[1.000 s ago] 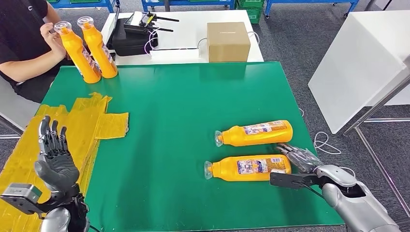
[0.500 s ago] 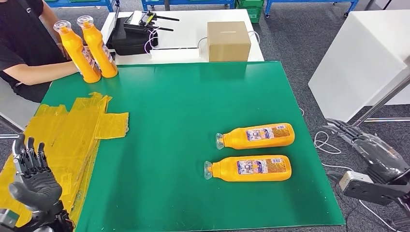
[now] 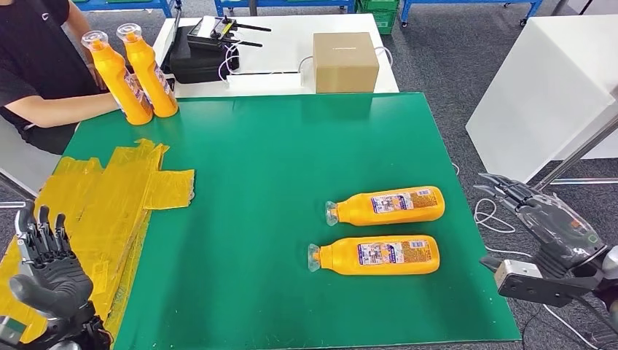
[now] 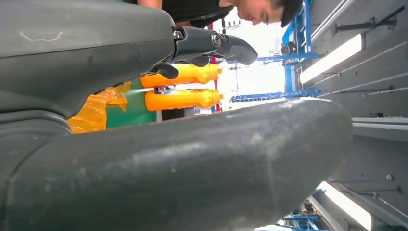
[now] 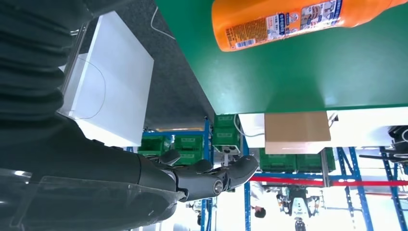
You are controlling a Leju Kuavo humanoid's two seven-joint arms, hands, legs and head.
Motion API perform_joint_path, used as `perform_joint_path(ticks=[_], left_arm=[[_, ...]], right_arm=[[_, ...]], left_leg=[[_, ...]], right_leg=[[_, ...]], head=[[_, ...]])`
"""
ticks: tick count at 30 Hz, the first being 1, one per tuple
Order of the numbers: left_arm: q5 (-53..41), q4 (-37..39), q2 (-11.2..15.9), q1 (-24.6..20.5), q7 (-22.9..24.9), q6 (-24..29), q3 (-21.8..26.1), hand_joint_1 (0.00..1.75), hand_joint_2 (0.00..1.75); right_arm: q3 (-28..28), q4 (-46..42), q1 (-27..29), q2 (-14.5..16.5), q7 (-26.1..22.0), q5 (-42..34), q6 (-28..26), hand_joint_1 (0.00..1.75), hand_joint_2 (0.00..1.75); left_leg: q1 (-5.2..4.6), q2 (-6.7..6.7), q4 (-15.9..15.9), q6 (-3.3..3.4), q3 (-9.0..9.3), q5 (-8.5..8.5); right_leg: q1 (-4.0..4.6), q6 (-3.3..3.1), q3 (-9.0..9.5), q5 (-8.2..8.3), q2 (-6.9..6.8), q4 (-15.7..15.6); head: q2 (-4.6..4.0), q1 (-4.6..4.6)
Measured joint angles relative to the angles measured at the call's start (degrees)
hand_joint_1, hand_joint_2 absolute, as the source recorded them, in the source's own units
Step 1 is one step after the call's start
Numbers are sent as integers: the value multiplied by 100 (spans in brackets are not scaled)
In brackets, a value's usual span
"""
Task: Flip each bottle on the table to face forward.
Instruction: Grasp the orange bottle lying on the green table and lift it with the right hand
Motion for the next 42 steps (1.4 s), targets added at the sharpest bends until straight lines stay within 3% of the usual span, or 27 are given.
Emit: perform_joint_path(ticks=[10,18,25,30,42], left_arm=[[0,0,-5,-10,6,-10,2,0,0],[-36,56,-13,-211,120,-31,-83,0,0],[-42,93,-11,-245,148,-11,-111,0,0],[-42,140,-11,-285,170,-29,-126,0,0],[-39,193,-9,-304,193,-37,-183,0,0]], right_arm=[[302,176,-257,84,-2,156,9,0,175],[1826,1402,-1556,632,4,553,-11,0,175],[2753,2032,-2148,802,180,582,-4,0,175],[3175,2494,-2328,937,247,657,-69,0,175],[3606,2965,-2388,1122,254,728,-145,0,175]], left_leg=[[-1,8,0,1,-2,-1],[-1,14,1,6,8,10],[1,11,0,4,0,12],[0,9,0,5,-3,12],[-1,10,1,5,-2,12]], right_leg=[[-3,0,0,1,5,0],[-2,6,2,8,16,1],[-1,6,-1,7,14,3],[-3,6,-1,7,12,2],[-3,7,-2,7,12,2]], head=[[0,0],[0,0],[0,-1],[0,0],[0,0]])
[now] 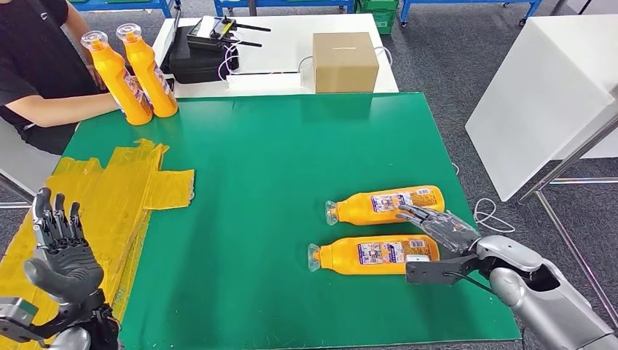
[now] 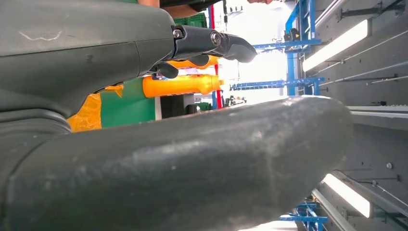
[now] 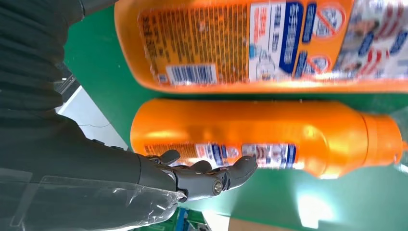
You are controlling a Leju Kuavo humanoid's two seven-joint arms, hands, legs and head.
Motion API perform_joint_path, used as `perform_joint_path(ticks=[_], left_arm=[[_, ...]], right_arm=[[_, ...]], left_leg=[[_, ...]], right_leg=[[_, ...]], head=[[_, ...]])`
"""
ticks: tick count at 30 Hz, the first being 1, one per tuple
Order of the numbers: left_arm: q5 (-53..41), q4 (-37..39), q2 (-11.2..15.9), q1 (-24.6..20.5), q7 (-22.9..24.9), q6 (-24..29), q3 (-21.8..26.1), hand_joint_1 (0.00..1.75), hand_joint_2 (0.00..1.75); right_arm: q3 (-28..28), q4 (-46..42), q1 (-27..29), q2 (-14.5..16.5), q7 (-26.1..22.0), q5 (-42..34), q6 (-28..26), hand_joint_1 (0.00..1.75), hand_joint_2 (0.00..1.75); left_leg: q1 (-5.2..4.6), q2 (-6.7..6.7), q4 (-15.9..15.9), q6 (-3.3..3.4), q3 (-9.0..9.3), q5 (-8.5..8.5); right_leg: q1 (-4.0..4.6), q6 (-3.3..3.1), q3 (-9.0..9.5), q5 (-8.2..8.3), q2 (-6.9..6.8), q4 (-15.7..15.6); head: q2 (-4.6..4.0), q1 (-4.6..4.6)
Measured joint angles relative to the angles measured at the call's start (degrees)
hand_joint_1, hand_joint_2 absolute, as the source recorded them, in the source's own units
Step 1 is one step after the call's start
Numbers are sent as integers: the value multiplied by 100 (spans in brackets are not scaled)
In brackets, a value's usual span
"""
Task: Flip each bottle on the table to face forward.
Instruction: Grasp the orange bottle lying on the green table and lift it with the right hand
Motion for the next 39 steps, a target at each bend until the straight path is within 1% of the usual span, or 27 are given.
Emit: perform_joint_path(ticks=[6,10,13,19,25,26,27,28,29,30,31,32,36,39], left_arm=[[6,17,11,-7,7,1,-20,0,0],[7,48,23,-52,29,0,-27,0,0],[8,63,27,-84,61,1,-44,0,0],[8,96,29,-155,127,26,-121,0,0],[13,118,34,-178,144,29,-170,0,0],[17,125,37,-186,154,29,-173,0,0],[20,136,39,-199,169,28,-178,0,0],[22,148,42,-217,186,29,-187,0,0],[24,162,44,-239,202,30,-202,0,0],[24,178,45,-263,217,32,-221,0,0],[24,192,46,-288,228,34,-241,0,0],[24,209,47,-313,239,38,-261,0,0],[37,281,60,-413,268,62,-332,0,0],[60,319,74,-468,272,91,-356,0,0]], right_arm=[[159,100,4,6,2,65,-18,0,175],[264,265,3,77,31,207,-46,0,175],[365,476,2,216,67,329,-121,0,175],[555,1009,-128,593,108,528,-256,0,175],[628,1274,-270,772,114,597,-258,0,175],[649,1339,-302,814,127,645,-253,5,175],[679,1428,-345,870,145,712,-251,39,175],[719,1540,-389,939,166,788,-252,78,175],[768,1678,-441,1025,188,862,-265,122,175],[821,1831,-493,1118,202,926,-289,161,175],[869,1983,-541,1212,212,975,-324,170,175],[916,2139,-598,1314,222,1012,-370,175,175],[1025,2667,-768,1651,255,1067,-552,175,175],[1040,2894,-837,1774,250,1068,-623,175,175]], left_leg=[[0,0,0,0,1,0],[0,0,0,0,0,0],[1,1,0,0,0,0],[1,4,0,0,10,0],[1,8,-1,-1,27,0],[1,11,-1,-1,32,-1],[3,17,-1,-2,39,-2],[6,26,-2,-3,48,-5],[9,37,-2,-7,61,-8],[15,50,-3,-12,76,-13],[21,61,-4,-19,92,-19],[28,73,-5,-29,113,-29],[45,132,-10,-44,191,-64],[51,150,-13,-41,244,-84]], right_leg=[[1,0,0,0,0,0],[0,0,1,0,0,0],[1,0,0,0,0,0],[3,0,4,0,4,0],[3,-1,19,0,7,-1],[4,-1,23,1,10,-1],[6,-1,28,1,16,-1],[8,-1,35,1,24,-2],[12,-2,45,1,35,-2],[16,-2,56,1,47,-3],[20,-2,70,1,61,-4],[26,-3,85,1,78,-6],[42,-11,141,-4,142,-11],[52,-26,187,-14,156,-12]], head=[[0,0],[0,0],[0,0],[0,2],[0,2],[0,2],[0,3],[0,3],[0,3],[0,3],[0,3],[0,4],[0,4],[0,4]])
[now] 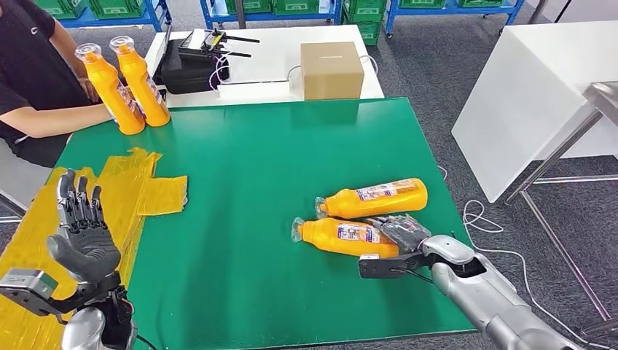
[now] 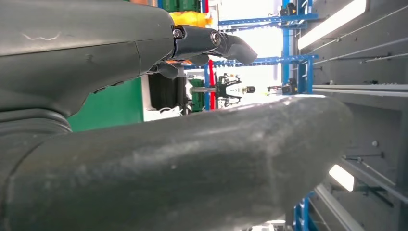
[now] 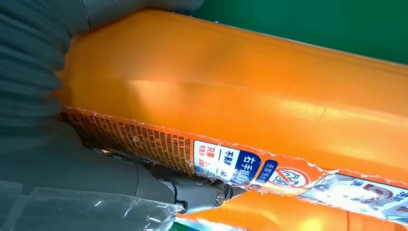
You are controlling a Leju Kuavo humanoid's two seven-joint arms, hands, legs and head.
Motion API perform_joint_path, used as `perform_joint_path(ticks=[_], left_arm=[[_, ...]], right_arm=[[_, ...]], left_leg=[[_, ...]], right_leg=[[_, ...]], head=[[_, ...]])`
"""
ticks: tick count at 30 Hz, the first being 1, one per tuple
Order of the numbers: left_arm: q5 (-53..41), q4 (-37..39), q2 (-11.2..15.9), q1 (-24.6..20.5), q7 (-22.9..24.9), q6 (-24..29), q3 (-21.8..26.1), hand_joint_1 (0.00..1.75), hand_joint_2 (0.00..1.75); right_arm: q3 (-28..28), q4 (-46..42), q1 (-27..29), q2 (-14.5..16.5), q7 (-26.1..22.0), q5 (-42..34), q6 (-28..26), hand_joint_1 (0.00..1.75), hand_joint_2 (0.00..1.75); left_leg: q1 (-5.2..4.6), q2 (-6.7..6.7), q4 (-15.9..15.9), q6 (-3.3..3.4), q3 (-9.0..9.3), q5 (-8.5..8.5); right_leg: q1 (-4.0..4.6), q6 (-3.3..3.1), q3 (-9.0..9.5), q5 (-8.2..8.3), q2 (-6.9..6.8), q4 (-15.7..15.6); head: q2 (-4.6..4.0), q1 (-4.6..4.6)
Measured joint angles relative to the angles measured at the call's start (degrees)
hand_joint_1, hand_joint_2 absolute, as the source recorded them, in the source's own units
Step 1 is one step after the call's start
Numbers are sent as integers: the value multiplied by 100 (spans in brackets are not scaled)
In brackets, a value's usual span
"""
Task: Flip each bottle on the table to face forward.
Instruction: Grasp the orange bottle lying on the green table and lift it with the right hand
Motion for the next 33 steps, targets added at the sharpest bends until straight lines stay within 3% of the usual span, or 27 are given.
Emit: perform_joint_path(ticks=[29,33], left_arm=[[5,36,44,-110,3,12,-14,0,0],[117,37,28,-89,114,-78,-17,0,175]], right_arm=[[3,339,-186,178,-23,-8,-22,175,175],[-18,317,-183,229,-122,-110,-50,175,175]], left_leg=[[4,23,3,-9,-14,29],[6,22,2,-8,-17,29]], right_leg=[[5,-18,-18,37,19,-4],[3,-18,-12,37,18,-3]], head=[[0,1],[0,0]])
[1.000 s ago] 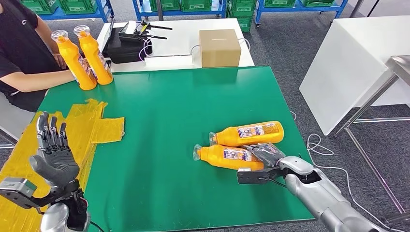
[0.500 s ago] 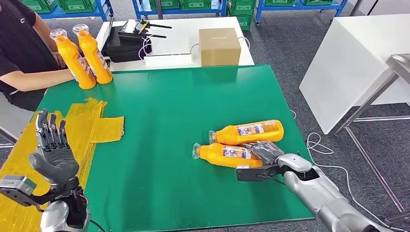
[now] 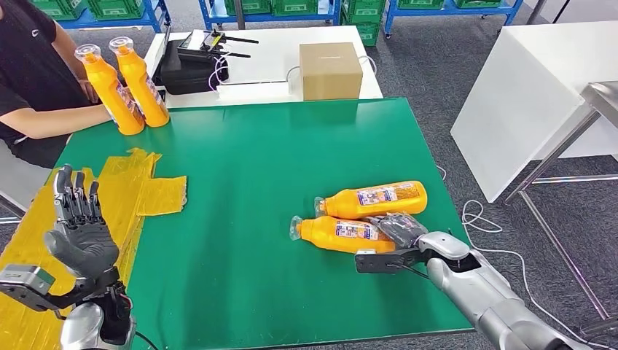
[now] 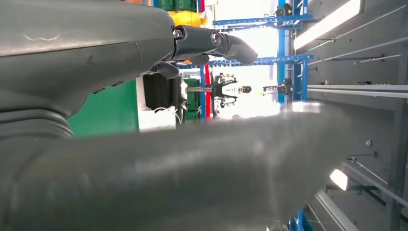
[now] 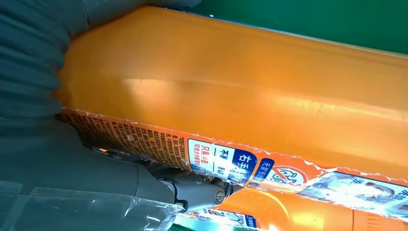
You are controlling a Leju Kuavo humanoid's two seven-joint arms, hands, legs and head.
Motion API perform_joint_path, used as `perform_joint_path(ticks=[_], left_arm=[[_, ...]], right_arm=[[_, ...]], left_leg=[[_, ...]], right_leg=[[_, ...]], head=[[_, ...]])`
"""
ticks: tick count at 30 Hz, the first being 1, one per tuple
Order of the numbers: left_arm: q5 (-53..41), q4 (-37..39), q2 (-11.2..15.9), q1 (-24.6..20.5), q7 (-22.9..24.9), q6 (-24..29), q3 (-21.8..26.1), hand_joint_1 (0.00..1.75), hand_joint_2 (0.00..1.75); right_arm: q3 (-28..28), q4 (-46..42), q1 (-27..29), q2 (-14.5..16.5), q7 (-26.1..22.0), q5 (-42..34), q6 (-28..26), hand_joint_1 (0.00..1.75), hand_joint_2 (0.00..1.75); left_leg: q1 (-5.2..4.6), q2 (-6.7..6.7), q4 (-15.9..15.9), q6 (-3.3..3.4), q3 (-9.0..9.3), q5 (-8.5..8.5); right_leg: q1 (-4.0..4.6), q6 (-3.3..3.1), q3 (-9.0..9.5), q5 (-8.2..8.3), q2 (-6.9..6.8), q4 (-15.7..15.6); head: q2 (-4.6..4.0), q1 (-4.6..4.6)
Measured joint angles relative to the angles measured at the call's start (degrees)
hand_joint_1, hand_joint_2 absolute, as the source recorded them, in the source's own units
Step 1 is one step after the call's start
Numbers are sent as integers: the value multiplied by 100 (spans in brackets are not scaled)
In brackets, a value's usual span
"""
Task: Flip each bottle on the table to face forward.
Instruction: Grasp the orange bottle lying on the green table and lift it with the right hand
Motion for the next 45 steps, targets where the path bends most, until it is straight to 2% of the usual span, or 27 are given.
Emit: perform_joint_path(ticks=[2,4,6,7,11,19,33,36,42,45], left_arm=[[642,7,-161,168,486,-457,-54,0,175],[1564,71,-427,493,861,-959,-249,0,175],[2001,170,-620,757,779,-1081,-539,0,175],[2050,202,-675,832,721,-1066,-653,0,175],[2207,258,-733,1001,776,-1000,-821,0,175],[2251,286,-734,1068,832,-1003,-906,0,175],[2249,330,-736,1051,878,-1024,-1050,0,175],[2284,389,-736,986,938,-1073,-1127,0,175],[2335,636,-739,781,1001,-1133,-1390,0,175],[2352,730,-739,736,1001,-1126,-1454,0,175]], right_arm=[[-234,-234,126,191,-431,-583,-57,175,175],[-697,-755,407,536,-861,-1679,-68,175,175],[-1088,-1280,603,885,-910,-2506,-35,175,175],[-1225,-1458,640,993,-877,-2667,-27,175,175],[-1617,-1808,824,1154,-965,-2709,-26,175,175],[-1862,-1988,1035,1249,-1055,-2693,-32,175,175],[-1902,-2022,1076,1351,-1055,-2633,-26,175,175],[-1847,-1852,905,1601,-1004,-2548,28,175,175],[-1326,-976,400,2495,-895,-2421,67,175,175],[-1036,-597,284,2819,-894,-2419,53,175,175]], left_leg=[[7,-1,-1,0,-2,-2],[8,3,2,-1,-20,1],[0,-21,8,5,-62,23],[-3,-57,10,6,-85,36],[-5,-165,10,2,-156,59],[-10,-159,10,3,-202,57],[-10,-160,9,3,-217,57],[-9,-147,9,2,-221,58],[-4,-138,9,-4,-217,63],[-2,-138,9,-7,-219,65]], right_leg=[[-4,0,6,-1,0,2],[-5,0,-22,0,6,4],[-2,3,-69,3,-13,5],[1,4,-84,3,-46,5],[0,2,-110,-2,-155,6],[-16,3,-152,-1,-153,5],[-15,3,-166,-1,-153,5],[-15,3,-172,0,-144,6],[-2,2,-177,1,-139,10],[0,2,-180,1,-139,12]], head=[[0,2],[0,-2],[0,-14],[0,-16],[0,-13],[0,-14],[0,-14],[0,-14],[0,-14],[0,-14]])
